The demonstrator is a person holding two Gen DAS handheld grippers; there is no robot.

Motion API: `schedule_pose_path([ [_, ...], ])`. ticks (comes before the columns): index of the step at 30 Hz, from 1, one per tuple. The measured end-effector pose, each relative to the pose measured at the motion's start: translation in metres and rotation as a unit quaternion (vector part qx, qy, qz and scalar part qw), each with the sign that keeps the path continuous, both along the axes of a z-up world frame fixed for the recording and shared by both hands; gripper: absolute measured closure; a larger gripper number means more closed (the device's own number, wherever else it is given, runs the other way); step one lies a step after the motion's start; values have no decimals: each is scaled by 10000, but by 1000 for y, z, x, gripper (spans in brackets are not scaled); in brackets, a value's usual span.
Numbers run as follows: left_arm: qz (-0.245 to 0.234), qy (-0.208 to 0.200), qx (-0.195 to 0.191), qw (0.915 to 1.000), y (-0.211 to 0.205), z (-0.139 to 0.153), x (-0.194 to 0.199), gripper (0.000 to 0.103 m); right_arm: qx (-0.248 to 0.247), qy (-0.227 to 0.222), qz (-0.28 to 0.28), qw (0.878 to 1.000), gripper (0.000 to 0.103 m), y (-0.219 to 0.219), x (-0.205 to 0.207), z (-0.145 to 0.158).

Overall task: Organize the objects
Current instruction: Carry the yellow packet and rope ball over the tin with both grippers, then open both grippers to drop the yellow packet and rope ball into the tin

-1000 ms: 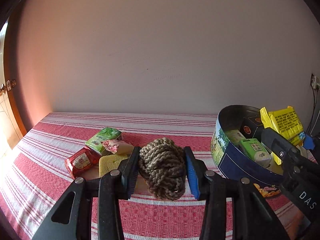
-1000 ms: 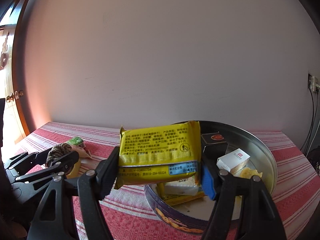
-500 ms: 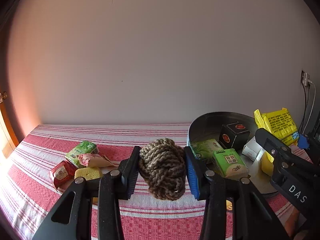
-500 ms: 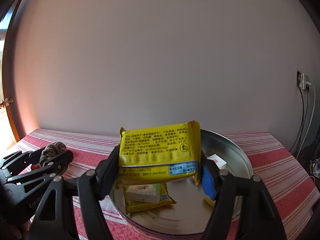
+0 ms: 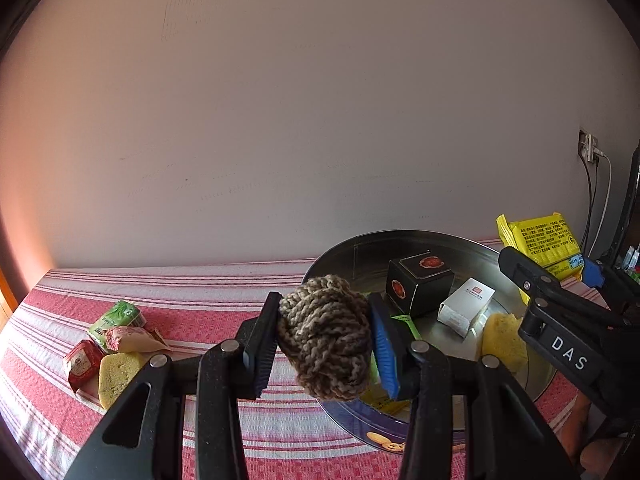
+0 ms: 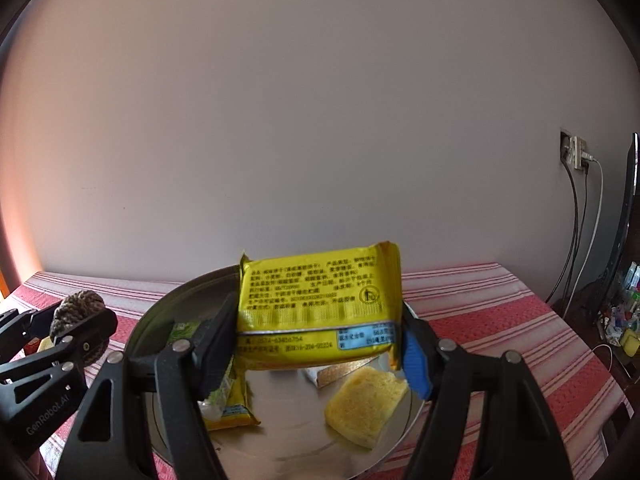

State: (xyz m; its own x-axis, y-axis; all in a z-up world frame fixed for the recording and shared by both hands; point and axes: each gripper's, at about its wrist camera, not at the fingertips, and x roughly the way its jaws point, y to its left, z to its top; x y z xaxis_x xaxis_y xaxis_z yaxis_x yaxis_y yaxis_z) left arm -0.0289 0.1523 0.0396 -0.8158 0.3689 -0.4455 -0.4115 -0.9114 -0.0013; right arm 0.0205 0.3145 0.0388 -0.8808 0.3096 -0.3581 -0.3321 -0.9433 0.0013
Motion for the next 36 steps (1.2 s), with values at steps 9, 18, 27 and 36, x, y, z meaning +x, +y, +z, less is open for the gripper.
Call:
schedule_pose_path([
  [9, -256, 2, 3, 9997, 38, -1, 0, 58, 103, -143, -387, 9991, 31, 36, -2, -2],
  [18, -413, -168, -36, 9990, 66, -12, -5, 58, 122, -347, -579, 9976, 31, 62, -12, -10],
  [27, -424, -336, -127, 9985, 81, -25, -16, 58, 185, -595, -523, 9967, 31, 69, -23, -20],
  [36, -348, -514, -296, 9976, 84, -36, -26, 58, 279, -833, -304, 9957, 31, 62, -31, -30],
])
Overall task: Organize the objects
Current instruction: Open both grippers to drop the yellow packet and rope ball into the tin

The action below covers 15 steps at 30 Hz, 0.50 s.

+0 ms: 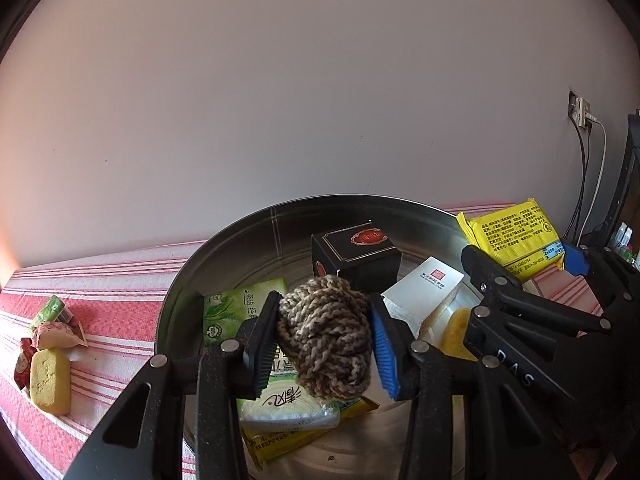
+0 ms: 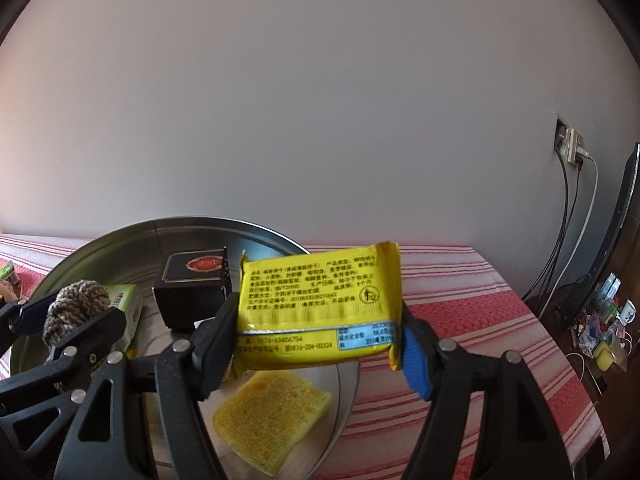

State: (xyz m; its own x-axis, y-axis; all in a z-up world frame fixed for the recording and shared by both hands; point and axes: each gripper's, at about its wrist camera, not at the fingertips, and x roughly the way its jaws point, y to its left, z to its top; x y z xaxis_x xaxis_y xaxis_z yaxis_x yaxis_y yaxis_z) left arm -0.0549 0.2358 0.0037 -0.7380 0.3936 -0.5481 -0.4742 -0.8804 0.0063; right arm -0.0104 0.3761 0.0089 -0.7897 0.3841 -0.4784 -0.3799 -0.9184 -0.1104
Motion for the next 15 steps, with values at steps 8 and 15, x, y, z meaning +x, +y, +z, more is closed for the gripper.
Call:
schedule_pose_path([
  [8, 84, -10, -90, 9999, 8, -4, -3, 52, -151, -141, 145, 9997, 29, 0, -4, -5],
  [15, 605, 521, 41, 9968, -14, 17, 5, 3, -468, 327, 36, 9984, 9, 11, 8, 8],
])
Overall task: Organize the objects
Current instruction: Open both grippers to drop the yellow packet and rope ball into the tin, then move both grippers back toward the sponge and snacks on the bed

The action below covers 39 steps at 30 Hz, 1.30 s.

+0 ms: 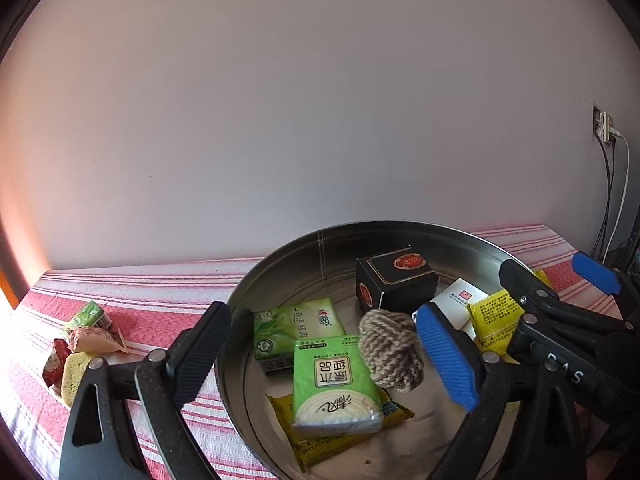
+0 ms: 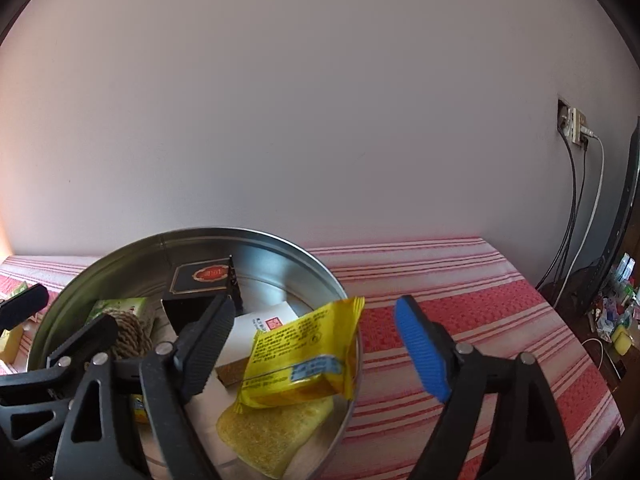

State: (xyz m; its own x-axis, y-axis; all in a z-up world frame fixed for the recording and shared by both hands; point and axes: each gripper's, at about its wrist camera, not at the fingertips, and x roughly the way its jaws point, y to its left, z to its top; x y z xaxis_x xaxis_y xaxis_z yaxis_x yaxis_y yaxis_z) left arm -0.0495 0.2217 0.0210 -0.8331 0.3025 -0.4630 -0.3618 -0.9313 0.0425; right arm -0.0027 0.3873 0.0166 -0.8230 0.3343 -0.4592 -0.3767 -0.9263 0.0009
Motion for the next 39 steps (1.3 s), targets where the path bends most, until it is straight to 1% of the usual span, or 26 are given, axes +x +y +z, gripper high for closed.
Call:
schedule_pose_path([
  [2, 2, 101, 59, 9999, -7, 4, 4, 1, -193, 276, -8, 9994, 1, 4, 6, 5],
  [3, -2, 123, 18, 9999, -9, 5, 5, 1, -281, 381, -9, 9989, 0, 6, 7, 7],
  [5, 34, 182, -100, 9998, -11, 4, 8, 1, -347, 495, -24, 9982, 0, 7, 10, 9],
  [9, 134, 328, -181, 9992, -20, 6, 18, 1, -310, 483, -75, 9983, 0, 3, 9, 7],
  [13, 194, 309, -179, 9992, -25, 3, 18, 1, -347, 533, -26, 9980, 0, -2, 11, 7],
  [16, 267, 292, -206, 9990, -29, 0, 14, 1, -267, 569, -33, 9980, 0, -7, 14, 8],
  [20, 373, 187, -146, 9990, -38, -5, 7, 1, -119, 725, -38, 9973, 0, -12, 21, 13],
  [23, 432, 133, -106, 9989, -45, -7, 4, 1, -77, 1030, -158, 9945, 0, -13, 30, 16],
  [26, 492, 170, -133, 9986, -50, -8, 3, 1, -40, 1370, -391, 9898, 0, -13, 40, 19],
  [29, 554, 174, -108, 9983, -58, -9, 3, 1, -130, 1566, -578, 9859, 0, -9, 47, 20],
  [33, 651, 159, -62, 9977, -65, -11, 1, 1, -184, 1631, -740, 9837, 0, -9, 49, 20],
  [39, 722, 145, -60, 9973, -72, -12, 1, 1, 212, 1459, -874, 9852, 0, -21, 47, 17],
])
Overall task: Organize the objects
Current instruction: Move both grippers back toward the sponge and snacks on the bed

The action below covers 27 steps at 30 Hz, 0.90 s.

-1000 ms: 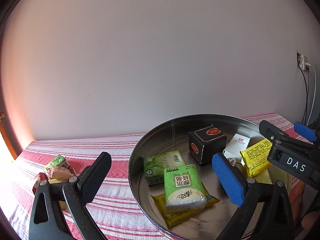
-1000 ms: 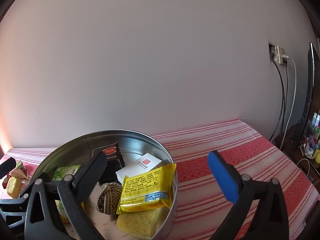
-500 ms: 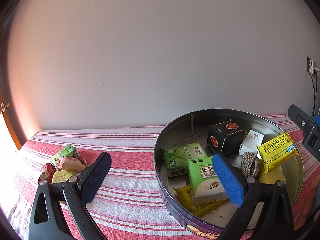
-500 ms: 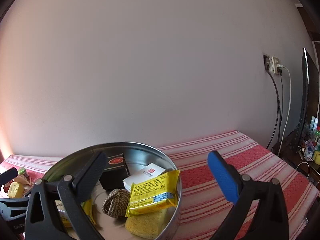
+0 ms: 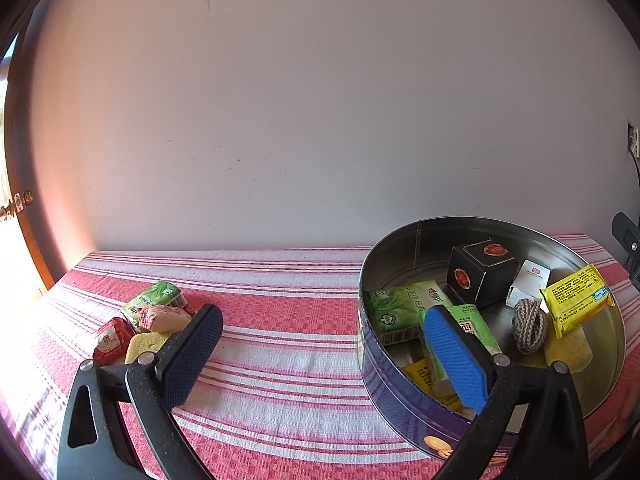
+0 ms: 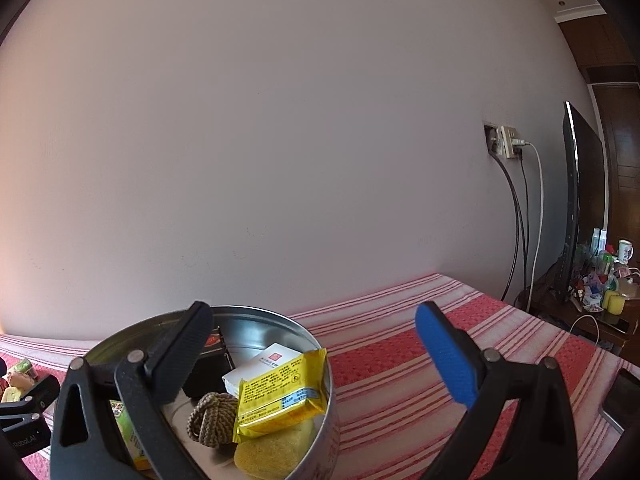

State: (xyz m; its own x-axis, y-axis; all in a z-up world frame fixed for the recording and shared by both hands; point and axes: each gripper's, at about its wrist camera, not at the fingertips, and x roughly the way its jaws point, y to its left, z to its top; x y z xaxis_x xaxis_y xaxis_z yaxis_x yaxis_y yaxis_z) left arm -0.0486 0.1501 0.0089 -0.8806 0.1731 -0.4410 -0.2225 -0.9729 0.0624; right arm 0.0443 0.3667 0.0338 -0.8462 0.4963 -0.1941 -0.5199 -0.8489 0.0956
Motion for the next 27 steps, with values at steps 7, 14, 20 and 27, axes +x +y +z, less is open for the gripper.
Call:
schedule_pose_path([
  [7, 20, -33, -22, 10000, -8, -4, -1, 1, 86, -132, 28, 9999, 0, -10, 3, -3],
  [14, -3, -49, -90, 9999, -16, -7, 2, 1, -128, -161, 4, 9998, 0, -17, 13, -4],
  [20, 35, -68, -6, 10000, -31, -7, 3, 1, -75, -192, 35, 9998, 0, -38, 20, -4],
  [27, 75, -74, 1, 9999, -47, -7, 4, 1, -11, -283, 56, 9996, 0, -59, 21, -3],
])
